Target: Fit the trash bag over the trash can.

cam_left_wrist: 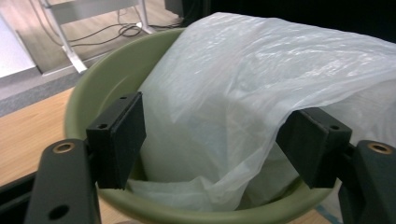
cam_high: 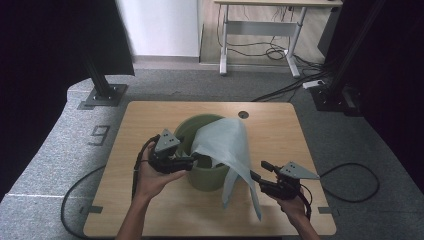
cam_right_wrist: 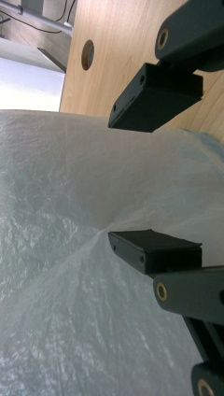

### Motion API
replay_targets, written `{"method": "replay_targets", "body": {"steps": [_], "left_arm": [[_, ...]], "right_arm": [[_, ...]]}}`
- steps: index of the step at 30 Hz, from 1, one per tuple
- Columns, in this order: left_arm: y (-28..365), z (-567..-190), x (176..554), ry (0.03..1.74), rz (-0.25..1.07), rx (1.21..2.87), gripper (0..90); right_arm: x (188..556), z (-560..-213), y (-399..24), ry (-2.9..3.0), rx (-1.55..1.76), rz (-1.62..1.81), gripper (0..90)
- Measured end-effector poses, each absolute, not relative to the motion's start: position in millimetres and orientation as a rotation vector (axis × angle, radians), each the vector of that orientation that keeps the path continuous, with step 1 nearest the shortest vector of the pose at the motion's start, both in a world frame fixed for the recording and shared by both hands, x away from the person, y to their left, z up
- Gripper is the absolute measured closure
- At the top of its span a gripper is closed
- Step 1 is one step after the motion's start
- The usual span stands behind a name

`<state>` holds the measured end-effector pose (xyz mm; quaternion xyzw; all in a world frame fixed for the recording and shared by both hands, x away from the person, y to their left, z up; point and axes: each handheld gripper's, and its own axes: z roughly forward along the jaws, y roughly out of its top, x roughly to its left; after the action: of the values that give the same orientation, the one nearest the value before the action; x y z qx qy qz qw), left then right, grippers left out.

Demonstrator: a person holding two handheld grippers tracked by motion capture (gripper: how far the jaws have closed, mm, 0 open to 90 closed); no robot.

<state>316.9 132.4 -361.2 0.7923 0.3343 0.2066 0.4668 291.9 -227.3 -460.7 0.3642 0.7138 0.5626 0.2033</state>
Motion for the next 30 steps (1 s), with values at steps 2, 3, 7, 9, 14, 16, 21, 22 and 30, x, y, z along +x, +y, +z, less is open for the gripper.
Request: {"method": "replay_targets", "body": {"steps": [2,3,7,9,14,16,21,22,30], "left_arm": [[130.7,-361.7,317.3,0.825,0.503,1.941,37.8],[130.1,-362.0,317.8,0.827,0.499,1.942,37.8],[127.7,-363.4,319.8,0.829,0.486,1.950,52.5],[127.1,-363.5,320.8,0.828,0.476,1.945,57.2],[128.1,-362.4,325.1,0.821,0.376,1.940,67.8],[131.6,-362.3,328.0,0.833,0.333,1.927,78.1],[148.5,-360.6,330.5,0.861,0.324,1.876,88.0],[152.5,-360.3,330.7,0.867,0.333,1.870,88.9],[183.7,-360.7,337.7,0.945,0.362,1.828,89.6]], "right_arm": [[291.4,-458.3,-227.2,1.986,1.007,1.575,38.4],[291.4,-458.3,-227.2,1.986,1.007,1.575,38.4],[291.3,-454.5,-228.1,1.974,0.999,1.586,40.9],[291.9,-452.9,-228.9,1.968,0.992,1.591,42.0],[294.5,-450.5,-228.8,1.964,0.991,1.590,42.2],[295.9,-450.4,-228.2,1.967,0.992,1.589,41.4],[298.5,-451.6,-227.6,1.972,0.997,1.587,39.7],[299.5,-452.1,-227.4,1.974,1.000,1.588,39.1],[314.5,-453.7,-230.3,1.989,1.006,1.631,30.8]]}}
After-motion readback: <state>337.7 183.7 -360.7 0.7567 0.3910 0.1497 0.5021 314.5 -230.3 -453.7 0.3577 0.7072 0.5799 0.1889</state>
